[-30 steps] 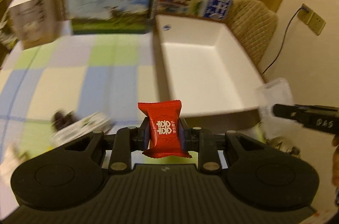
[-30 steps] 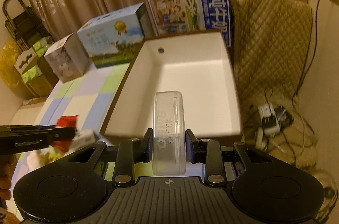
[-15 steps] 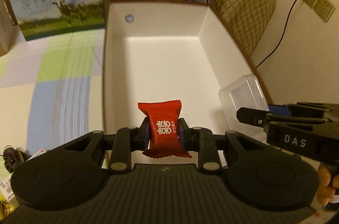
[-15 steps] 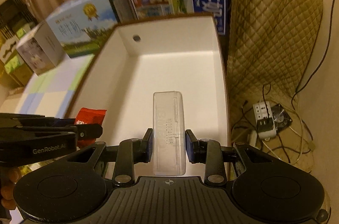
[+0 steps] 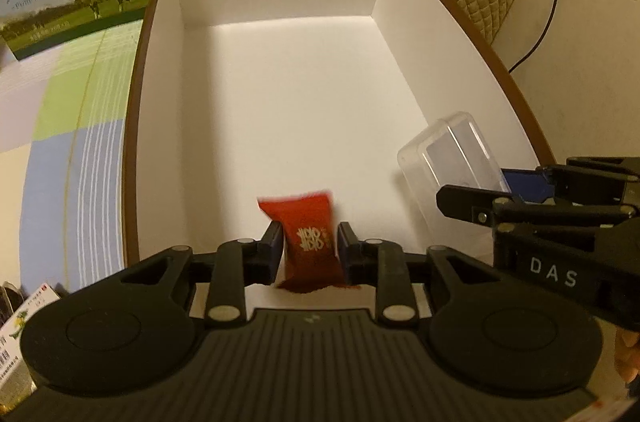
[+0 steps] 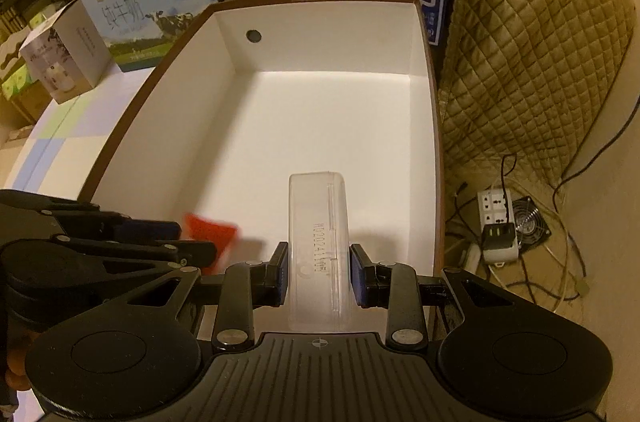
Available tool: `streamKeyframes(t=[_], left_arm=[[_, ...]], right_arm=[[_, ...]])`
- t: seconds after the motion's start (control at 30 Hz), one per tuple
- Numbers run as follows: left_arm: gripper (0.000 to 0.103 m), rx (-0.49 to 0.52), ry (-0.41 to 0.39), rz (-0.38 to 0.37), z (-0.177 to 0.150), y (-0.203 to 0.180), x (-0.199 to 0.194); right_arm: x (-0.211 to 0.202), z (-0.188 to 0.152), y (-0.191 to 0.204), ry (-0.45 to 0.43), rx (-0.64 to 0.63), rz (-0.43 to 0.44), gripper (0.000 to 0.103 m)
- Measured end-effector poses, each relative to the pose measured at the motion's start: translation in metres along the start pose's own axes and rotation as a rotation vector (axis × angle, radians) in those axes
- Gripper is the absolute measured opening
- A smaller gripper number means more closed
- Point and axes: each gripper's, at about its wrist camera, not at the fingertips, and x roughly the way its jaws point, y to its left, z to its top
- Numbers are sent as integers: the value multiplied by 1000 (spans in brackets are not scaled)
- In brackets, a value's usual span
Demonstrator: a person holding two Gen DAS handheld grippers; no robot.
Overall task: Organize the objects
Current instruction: 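Carry both items into the open box and release them from both tools, then move both tools back toward the remaining items on the table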
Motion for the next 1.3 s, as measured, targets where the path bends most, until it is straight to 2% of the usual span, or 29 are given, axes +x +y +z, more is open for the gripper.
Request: streamKeyframes(t=[0.03,0.17,0.33,0.43,0.57,0.77,0.93,1.3], left_arm=[[35,8,-2,4,1,0,0],[46,25,-12,19,2,-1,-2],[51,21,-16,17,2,1,-6],[64,27,-33,32,1,0,-12],[69,24,-50,29,-1,3,-23],[75,6,-84,40,-12,11,-49],[82,-19,-134,57,-27,19,-82],[84,-113,-182,103,-72,42,-140]], right_arm=[[0,0,0,0,-2,1,28],[0,2,0,-5,-5,7,28],[-3,5,3,-33,-23,7,28],[-5,7,6,-55,-38,-19,29],[-13,8,1,-70,0,26,36],[-37,1,2,-102,9,31,36],[-60,-13,4,-128,40,73,36],[-99,-41,12,-172,108,148,36]])
